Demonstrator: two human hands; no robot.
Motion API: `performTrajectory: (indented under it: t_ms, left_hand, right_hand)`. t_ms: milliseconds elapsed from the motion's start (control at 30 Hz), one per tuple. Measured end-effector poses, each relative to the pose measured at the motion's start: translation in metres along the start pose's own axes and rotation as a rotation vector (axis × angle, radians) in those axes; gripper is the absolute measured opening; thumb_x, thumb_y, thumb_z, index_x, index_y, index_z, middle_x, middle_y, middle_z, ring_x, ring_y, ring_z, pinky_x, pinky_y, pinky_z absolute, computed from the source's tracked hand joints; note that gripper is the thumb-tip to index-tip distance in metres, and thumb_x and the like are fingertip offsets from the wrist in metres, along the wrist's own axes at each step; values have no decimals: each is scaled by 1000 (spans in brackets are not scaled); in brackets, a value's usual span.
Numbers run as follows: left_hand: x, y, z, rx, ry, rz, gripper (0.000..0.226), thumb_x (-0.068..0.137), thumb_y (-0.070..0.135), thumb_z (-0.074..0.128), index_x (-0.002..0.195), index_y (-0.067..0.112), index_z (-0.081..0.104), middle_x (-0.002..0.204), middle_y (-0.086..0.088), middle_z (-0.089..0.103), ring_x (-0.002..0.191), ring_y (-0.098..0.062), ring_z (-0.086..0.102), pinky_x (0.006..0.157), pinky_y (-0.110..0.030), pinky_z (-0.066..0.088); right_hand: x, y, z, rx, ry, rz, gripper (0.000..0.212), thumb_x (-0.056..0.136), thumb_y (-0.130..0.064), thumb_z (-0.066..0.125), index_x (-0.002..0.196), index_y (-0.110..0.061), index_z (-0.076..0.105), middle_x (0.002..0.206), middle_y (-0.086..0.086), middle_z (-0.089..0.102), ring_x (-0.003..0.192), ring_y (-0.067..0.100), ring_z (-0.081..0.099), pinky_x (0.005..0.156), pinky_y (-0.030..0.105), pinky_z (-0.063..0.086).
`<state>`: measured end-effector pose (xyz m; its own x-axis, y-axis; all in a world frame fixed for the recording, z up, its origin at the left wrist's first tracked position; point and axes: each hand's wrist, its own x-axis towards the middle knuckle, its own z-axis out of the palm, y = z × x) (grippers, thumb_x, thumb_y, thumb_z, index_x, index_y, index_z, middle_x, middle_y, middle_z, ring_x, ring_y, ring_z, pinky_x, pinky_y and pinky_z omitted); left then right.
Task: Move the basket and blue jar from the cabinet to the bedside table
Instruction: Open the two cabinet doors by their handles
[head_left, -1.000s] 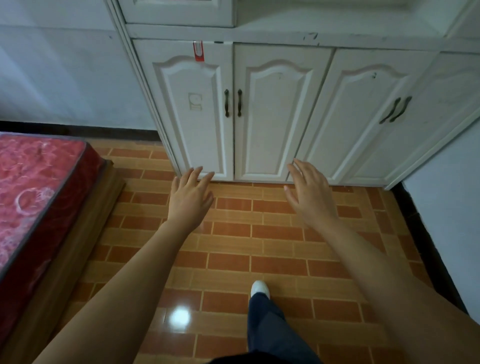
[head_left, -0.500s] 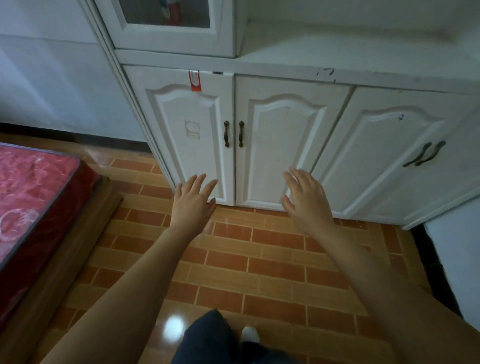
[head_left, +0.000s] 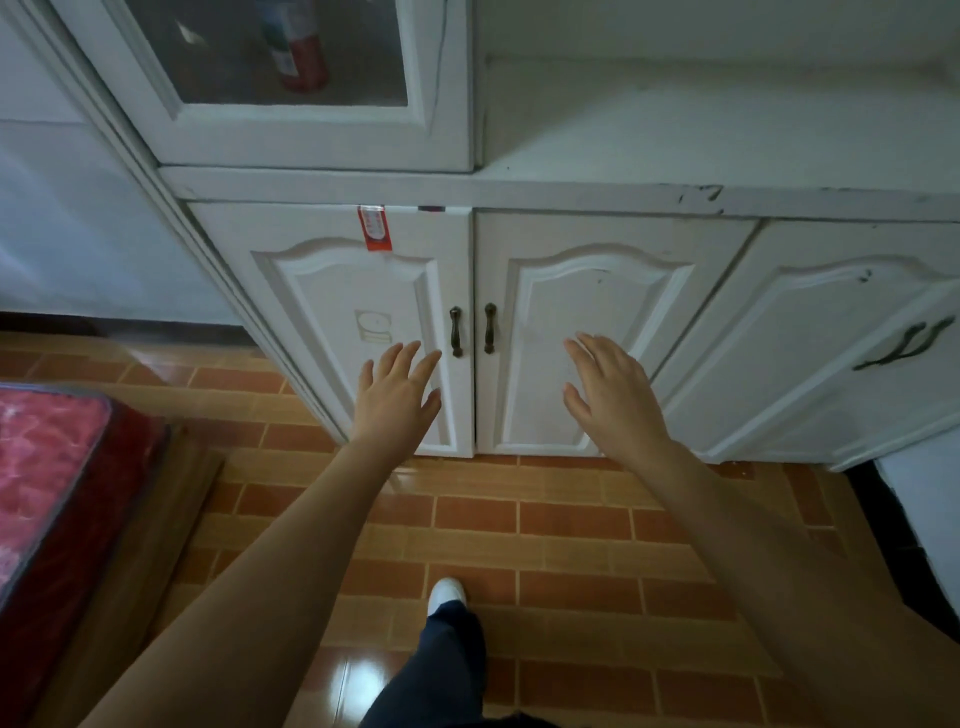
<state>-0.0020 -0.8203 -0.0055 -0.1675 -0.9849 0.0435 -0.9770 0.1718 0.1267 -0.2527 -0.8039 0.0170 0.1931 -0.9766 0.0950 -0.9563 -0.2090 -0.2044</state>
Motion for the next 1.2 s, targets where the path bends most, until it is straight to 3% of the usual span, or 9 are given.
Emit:
performTrajectory:
  t_ms: [433, 900, 1200]
  left_hand:
    - [91, -37, 18, -5, -90, 70, 52, 96, 37, 37, 144, 24, 21, 151, -5, 23, 140, -24, 13, 114, -45, 14]
    - [108, -39, 36, -34, -113, 10, 51, 96, 37, 37, 143, 22, 23, 151, -5, 24, 140, -23, 14, 114, -44, 15]
    - [123, -51, 72, -21, -98, 34, 51, 96, 37, 38, 143, 20, 24, 151, -7, 25, 139, -24, 15, 113, -45, 14]
  right_hand:
    - [90, -4, 27, 18, 25, 42, 46, 91, -17, 51, 134, -3, 41, 140, 18, 45, 131, 33, 39, 107, 45, 31]
    - [116, 8, 43, 27, -40, 18, 47, 92, -20, 48, 136, -5, 39, 141, 16, 43, 132, 29, 37, 108, 43, 31]
    - [130, 1, 83, 58, 7, -3, 47, 91, -17, 50, 134, -3, 40, 140, 17, 45, 131, 31, 38, 107, 44, 32]
